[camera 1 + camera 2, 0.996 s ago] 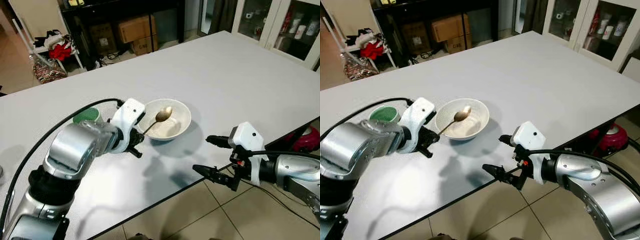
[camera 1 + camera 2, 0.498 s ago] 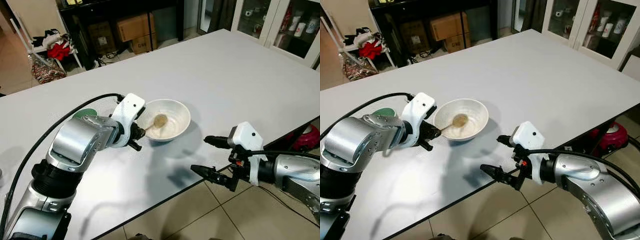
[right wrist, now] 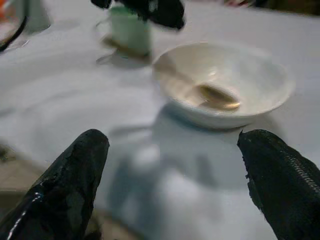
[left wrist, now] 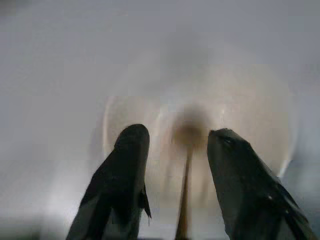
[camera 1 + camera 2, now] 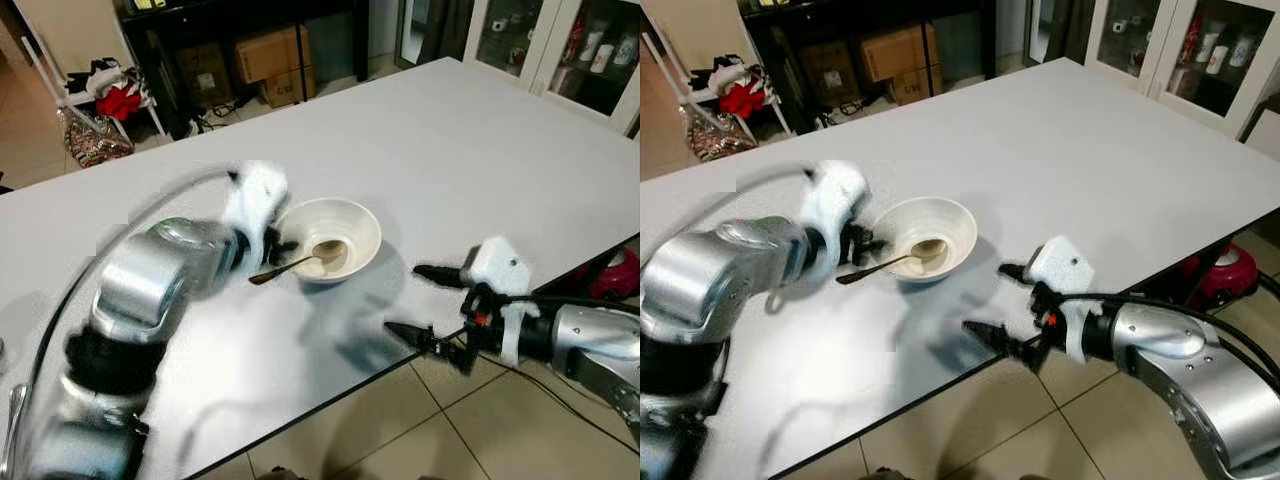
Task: Setting the table
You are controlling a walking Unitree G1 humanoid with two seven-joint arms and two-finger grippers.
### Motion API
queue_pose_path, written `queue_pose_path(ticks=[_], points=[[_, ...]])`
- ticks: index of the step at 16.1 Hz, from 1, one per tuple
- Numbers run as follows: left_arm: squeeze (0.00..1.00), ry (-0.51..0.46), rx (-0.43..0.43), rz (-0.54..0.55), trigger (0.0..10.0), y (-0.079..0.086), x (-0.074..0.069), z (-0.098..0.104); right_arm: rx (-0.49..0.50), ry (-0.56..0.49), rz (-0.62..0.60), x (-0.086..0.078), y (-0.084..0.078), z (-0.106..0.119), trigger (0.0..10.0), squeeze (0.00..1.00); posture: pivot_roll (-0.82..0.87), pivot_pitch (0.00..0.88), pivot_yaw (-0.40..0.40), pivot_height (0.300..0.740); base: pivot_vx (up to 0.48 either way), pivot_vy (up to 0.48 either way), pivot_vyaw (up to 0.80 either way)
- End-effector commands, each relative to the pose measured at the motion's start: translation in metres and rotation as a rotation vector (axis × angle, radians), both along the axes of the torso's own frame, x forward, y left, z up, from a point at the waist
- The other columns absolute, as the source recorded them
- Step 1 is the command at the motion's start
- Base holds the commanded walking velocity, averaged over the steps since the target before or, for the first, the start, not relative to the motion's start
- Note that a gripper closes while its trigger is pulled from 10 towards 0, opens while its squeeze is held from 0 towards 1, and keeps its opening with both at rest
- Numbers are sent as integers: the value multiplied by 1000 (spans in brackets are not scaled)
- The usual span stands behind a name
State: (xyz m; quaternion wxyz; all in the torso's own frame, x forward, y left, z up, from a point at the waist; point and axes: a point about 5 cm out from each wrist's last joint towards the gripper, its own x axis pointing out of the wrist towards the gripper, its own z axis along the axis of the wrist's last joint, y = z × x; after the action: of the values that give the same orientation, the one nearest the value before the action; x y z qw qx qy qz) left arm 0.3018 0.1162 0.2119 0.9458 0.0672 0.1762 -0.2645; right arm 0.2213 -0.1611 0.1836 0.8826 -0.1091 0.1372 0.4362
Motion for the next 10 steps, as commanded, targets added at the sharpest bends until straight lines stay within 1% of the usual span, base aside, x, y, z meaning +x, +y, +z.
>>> queue_pose_path(ticks=[1,2,3,4,5,6,7,8,9,10], points=[[184,-179,-76,81,10000,10,0,20,23,-74,-48,2,2,9,10000,0,-98,0,135,740,0,0,0],[55,-311,-126,176,10000,20,-8,28,61,-109,-124,6,4,9,10000,0,-89,0,126,740,0,0,0],[35,-326,-143,214,10000,25,-13,27,84,-113,-158,8,6,8,10000,0,-89,0,126,740,0,0,0],[0,-324,-162,302,10000,36,-30,18,140,-124,-215,10,15,5,10000,0,-79,0,109,740,0,0,0],[0,-328,-157,346,10000,42,-40,13,171,-120,-242,11,20,4,10000,0,-78,0,107,740,0,0,0],[0,-325,-149,369,10000,44,-45,9,188,-119,-256,12,22,3,10000,0,-70,0,100,740,0,0,0],[0,-326,-127,390,10000,47,-53,5,204,-114,-269,12,26,0,10000,0,-59,0,88,740,0,0,0],[0,-320,-112,421,10000,49,-63,-1,216,-109,-282,11,31,-3,10000,0,-52,0,81,740,0,0,0],[0,-329,-102,463,10000,51,-78,-9,232,-99,-301,10,39,-8,10000,0,-47,2,76,740,0,0,0],[0,-343,-101,478,10000,51,-82,-10,230,-100,-306,10,41,-9,10000,0,-45,5,68,740,0,0,0]])
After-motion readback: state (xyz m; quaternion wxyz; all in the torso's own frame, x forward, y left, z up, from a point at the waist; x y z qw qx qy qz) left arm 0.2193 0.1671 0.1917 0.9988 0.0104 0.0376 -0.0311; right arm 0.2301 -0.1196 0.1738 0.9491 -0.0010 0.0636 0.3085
